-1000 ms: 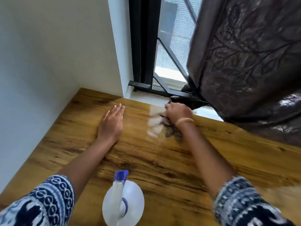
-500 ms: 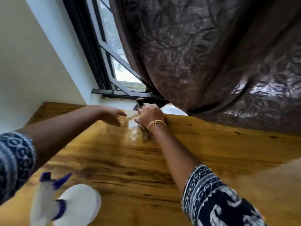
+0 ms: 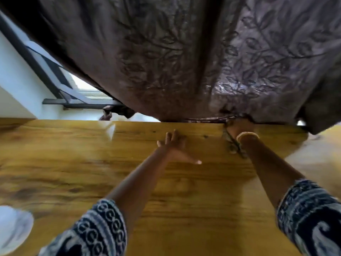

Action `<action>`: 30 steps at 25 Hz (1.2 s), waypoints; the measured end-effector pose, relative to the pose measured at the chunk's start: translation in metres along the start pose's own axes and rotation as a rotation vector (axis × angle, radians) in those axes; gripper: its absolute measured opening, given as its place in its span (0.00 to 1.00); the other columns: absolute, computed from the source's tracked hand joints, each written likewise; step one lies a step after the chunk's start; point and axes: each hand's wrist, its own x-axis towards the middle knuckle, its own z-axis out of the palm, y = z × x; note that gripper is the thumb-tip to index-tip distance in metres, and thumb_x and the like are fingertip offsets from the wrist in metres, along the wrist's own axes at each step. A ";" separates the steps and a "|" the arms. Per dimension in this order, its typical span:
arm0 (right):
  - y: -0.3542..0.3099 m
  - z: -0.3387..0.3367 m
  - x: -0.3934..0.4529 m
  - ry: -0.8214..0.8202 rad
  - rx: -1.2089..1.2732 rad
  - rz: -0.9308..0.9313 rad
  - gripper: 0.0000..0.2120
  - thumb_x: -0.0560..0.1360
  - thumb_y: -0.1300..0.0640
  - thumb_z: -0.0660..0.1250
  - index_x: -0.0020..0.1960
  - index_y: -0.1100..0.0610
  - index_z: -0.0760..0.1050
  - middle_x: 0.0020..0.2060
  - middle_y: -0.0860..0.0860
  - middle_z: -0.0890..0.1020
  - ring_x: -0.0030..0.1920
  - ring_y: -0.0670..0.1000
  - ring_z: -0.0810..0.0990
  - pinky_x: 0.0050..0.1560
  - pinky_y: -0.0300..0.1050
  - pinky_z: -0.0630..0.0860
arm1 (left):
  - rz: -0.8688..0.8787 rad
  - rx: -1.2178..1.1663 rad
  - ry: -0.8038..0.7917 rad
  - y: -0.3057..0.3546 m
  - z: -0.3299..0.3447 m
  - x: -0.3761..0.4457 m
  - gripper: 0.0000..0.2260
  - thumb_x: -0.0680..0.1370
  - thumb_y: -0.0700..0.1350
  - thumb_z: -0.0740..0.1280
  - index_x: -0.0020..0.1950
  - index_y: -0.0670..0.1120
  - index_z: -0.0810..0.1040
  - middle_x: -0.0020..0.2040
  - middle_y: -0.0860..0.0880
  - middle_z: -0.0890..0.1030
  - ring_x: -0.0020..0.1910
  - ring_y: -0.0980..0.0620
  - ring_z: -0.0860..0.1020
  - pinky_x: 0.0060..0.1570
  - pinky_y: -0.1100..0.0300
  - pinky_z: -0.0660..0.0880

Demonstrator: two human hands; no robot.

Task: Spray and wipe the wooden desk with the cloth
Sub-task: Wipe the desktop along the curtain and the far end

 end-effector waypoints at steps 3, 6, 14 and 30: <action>0.041 0.048 0.056 0.089 -0.071 -0.007 0.19 0.81 0.53 0.54 0.63 0.60 0.77 0.64 0.60 0.77 0.64 0.61 0.75 0.63 0.51 0.71 | -0.051 0.000 0.026 0.045 0.018 0.003 0.63 0.59 0.72 0.73 0.79 0.50 0.38 0.75 0.42 0.27 0.75 0.35 0.30 0.70 0.30 0.38; 0.023 0.062 0.059 0.030 -0.001 -0.201 0.18 0.78 0.49 0.55 0.59 0.55 0.79 0.60 0.58 0.80 0.61 0.60 0.78 0.58 0.51 0.73 | -0.072 0.082 0.094 0.060 0.015 0.020 0.62 0.58 0.72 0.73 0.79 0.51 0.39 0.77 0.41 0.29 0.76 0.37 0.32 0.68 0.29 0.37; 0.202 0.040 0.101 0.050 0.083 -0.178 0.18 0.82 0.45 0.53 0.63 0.49 0.76 0.67 0.54 0.76 0.65 0.57 0.74 0.65 0.48 0.67 | 0.085 0.147 0.130 0.208 0.033 0.070 0.64 0.58 0.74 0.71 0.79 0.49 0.38 0.78 0.41 0.33 0.76 0.38 0.33 0.67 0.31 0.33; 0.255 0.035 0.096 0.392 0.134 -0.215 0.18 0.84 0.51 0.53 0.57 0.62 0.76 0.43 0.65 0.82 0.42 0.65 0.80 0.42 0.55 0.76 | -0.013 0.364 0.024 0.298 0.053 0.108 0.66 0.57 0.79 0.66 0.74 0.51 0.26 0.76 0.43 0.28 0.73 0.27 0.35 0.67 0.27 0.47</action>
